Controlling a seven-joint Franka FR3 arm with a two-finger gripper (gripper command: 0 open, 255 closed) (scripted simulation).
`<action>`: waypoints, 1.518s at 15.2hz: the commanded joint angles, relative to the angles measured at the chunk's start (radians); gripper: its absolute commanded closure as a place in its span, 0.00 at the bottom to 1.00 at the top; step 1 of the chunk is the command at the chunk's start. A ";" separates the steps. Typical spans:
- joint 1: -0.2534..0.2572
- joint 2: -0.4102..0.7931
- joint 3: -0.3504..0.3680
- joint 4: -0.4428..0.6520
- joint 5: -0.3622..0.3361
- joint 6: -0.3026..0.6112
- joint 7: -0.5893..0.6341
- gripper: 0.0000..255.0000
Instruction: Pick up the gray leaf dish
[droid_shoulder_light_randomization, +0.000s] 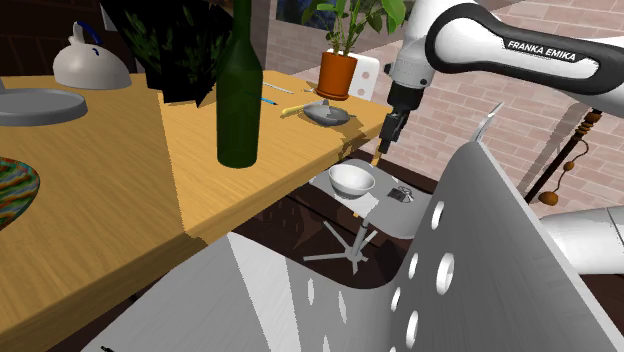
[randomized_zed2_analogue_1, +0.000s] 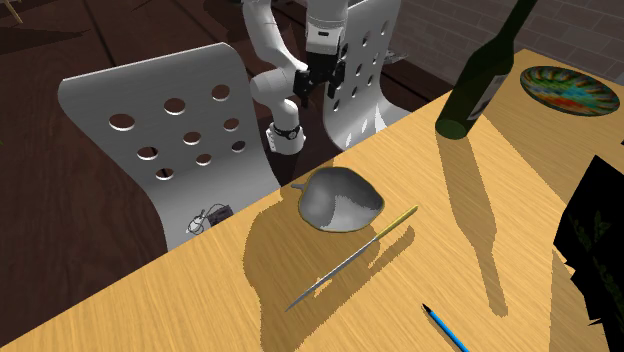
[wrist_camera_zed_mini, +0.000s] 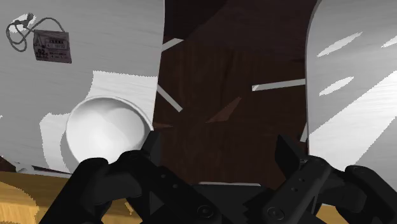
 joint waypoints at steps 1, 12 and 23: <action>0.000 0.000 0.000 0.000 0.000 0.000 0.000 0.00; -0.009 0.401 -0.004 0.319 -0.086 0.128 -0.061 0.00; -0.011 0.760 0.005 0.713 -0.157 0.134 -0.107 0.00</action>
